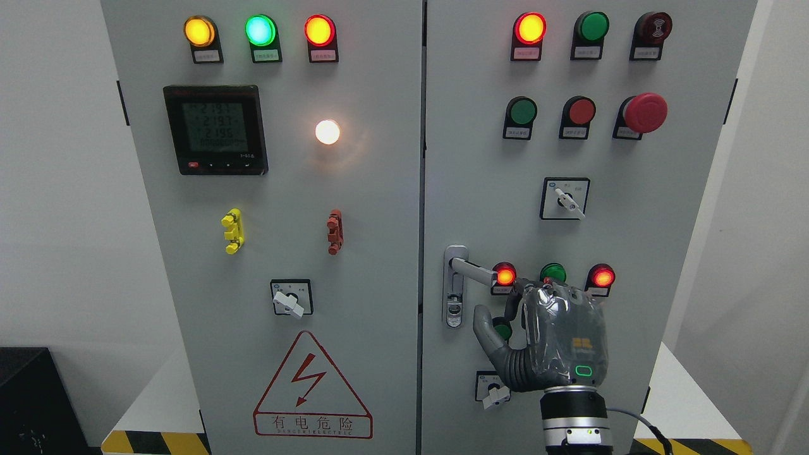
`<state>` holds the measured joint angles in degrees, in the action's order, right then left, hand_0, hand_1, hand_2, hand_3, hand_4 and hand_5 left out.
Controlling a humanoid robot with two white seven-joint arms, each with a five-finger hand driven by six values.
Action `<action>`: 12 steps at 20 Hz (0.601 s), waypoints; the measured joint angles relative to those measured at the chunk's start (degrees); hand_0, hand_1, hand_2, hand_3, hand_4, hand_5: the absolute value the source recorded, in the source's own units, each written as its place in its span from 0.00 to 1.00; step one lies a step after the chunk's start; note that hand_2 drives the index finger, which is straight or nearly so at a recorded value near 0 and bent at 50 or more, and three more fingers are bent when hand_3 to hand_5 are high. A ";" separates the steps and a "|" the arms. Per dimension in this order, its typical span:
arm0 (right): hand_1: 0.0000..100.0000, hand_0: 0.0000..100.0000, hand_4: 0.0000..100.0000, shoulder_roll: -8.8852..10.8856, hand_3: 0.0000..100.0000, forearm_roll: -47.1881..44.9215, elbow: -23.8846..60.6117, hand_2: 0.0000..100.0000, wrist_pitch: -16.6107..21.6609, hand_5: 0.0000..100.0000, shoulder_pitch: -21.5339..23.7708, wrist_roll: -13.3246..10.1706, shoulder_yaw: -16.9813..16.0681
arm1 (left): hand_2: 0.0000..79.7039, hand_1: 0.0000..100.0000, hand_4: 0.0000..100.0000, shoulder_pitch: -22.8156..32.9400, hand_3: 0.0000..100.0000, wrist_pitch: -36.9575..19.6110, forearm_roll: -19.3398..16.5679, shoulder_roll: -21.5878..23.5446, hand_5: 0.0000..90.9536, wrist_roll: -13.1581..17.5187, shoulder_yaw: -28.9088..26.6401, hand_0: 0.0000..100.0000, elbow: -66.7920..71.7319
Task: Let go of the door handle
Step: 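Open the right hand, release the handle and withdraw it away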
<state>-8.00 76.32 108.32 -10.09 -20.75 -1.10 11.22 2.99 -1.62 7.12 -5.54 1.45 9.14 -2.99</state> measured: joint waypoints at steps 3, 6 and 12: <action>0.42 0.34 0.71 0.04 0.85 -1.25 1.29 0.63 4.32 0.60 2.43 -0.57 -1.26 | 0.06 0.00 0.00 0.00 0.10 0.00 0.00 0.00 0.00 0.00 0.00 0.00 0.00; 0.41 0.33 0.65 0.09 0.78 -2.37 2.68 0.54 8.63 0.48 5.56 -0.74 -3.30 | 0.06 0.00 0.00 0.00 0.10 0.01 0.00 0.00 0.00 0.00 0.00 0.00 0.00; 0.38 0.34 0.47 0.18 0.65 -7.15 5.32 0.44 16.96 0.21 11.08 -2.74 -8.85 | 0.06 0.00 0.00 0.00 0.10 0.02 0.00 0.00 0.00 0.00 0.00 0.00 0.00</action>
<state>-7.81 69.17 113.64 6.86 -9.68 -3.83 2.37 2.99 -1.60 7.12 -5.54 1.45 9.14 -2.99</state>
